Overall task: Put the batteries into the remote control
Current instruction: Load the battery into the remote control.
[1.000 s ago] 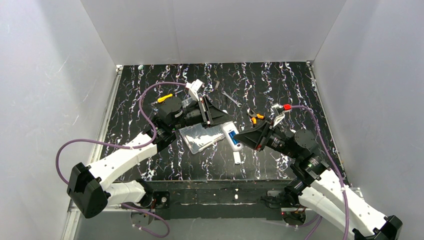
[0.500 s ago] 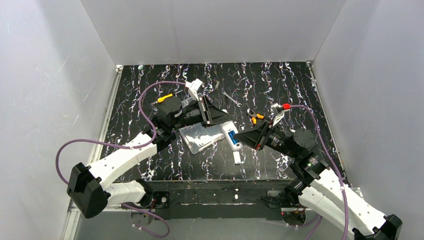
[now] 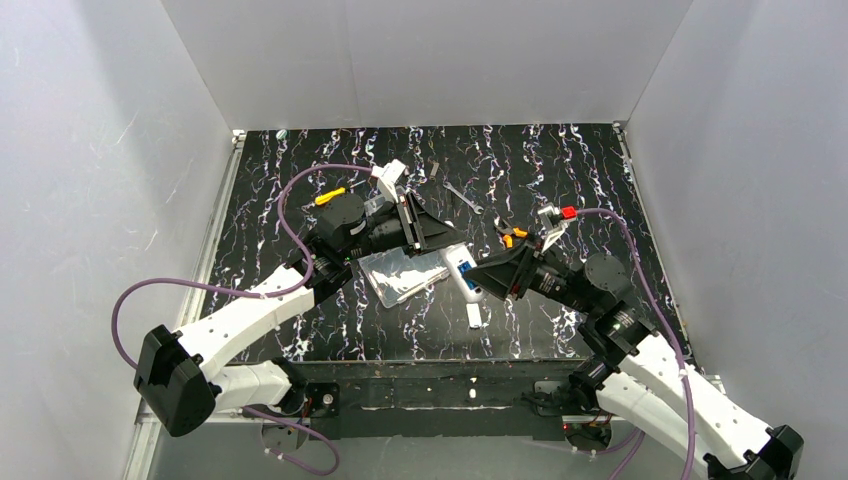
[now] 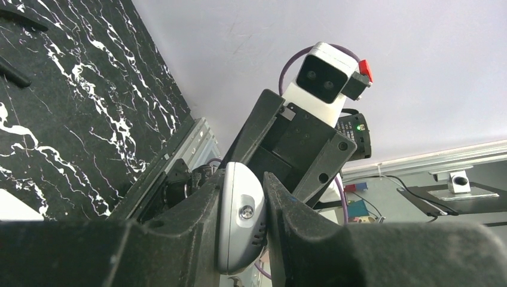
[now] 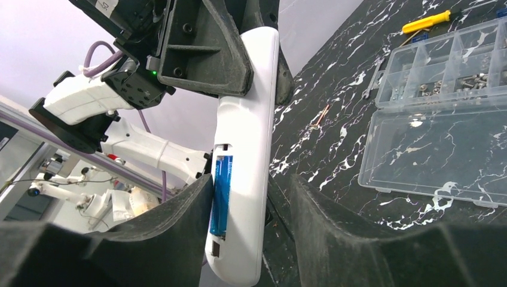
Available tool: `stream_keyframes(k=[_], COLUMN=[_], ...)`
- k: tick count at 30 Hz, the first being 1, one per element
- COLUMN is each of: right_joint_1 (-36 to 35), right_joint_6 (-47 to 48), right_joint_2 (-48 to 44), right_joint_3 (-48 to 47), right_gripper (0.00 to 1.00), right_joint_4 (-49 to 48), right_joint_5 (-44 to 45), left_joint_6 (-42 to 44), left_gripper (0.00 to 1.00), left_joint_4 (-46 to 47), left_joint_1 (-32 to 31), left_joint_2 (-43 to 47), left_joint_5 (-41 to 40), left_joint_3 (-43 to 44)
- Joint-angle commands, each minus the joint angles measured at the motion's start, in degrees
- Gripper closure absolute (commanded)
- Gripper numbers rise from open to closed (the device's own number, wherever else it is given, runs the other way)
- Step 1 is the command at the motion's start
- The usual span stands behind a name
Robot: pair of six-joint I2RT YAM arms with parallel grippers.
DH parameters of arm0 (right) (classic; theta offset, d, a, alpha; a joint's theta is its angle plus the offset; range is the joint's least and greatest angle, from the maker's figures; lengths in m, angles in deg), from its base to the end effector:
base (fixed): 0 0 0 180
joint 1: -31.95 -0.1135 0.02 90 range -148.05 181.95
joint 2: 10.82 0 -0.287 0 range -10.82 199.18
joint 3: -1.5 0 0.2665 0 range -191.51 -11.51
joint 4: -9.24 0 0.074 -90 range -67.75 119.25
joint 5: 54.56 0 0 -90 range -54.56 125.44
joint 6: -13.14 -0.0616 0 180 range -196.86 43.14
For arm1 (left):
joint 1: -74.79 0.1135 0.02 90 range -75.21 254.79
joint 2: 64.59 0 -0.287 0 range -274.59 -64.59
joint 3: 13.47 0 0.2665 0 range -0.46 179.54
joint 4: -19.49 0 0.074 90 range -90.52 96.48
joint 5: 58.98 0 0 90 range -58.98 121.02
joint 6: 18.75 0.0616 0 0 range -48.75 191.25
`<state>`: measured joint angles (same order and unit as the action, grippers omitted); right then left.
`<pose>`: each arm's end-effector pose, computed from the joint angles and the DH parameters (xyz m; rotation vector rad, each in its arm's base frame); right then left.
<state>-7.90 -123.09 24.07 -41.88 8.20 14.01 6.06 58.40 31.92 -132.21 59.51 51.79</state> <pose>0.1220 0.1311 0.3388 -0.2612 1.5748 1.4721 0.1852 -0.2120 0.4442 0.3292 1.1791 -1.9200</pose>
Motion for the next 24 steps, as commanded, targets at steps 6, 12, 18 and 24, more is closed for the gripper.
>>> stream_keyframes(k=[6,12,18,24], right_joint_1=[0.5,0.8,0.9,1.2], right_joint_6=[-1.9,-6.4,-6.8,-7.3], right_joint_2=[2.1,4.5,6.1,6.1], right_joint_3=[0.2,1.6,1.3,1.3], right_gripper=[0.42,0.48,0.60,0.95], right_joint_4=[-8.7,-15.0,-15.7,-15.3], right_joint_5=[-3.0,-6.6,-8.9,-7.9], left_joint_6=[-1.2,-1.8,-2.3,-2.1], left_gripper=[1.00,1.00,1.00,1.00], left_joint_4=[5.0,7.6,10.8,12.5], left_joint_1=[-0.5,-0.5,-0.5,-0.5], left_joint_2=[1.9,0.9,-0.2,-0.3], left_joint_5=[1.8,1.7,2.0,1.5], left_joint_3=[2.3,2.4,2.3,1.7])
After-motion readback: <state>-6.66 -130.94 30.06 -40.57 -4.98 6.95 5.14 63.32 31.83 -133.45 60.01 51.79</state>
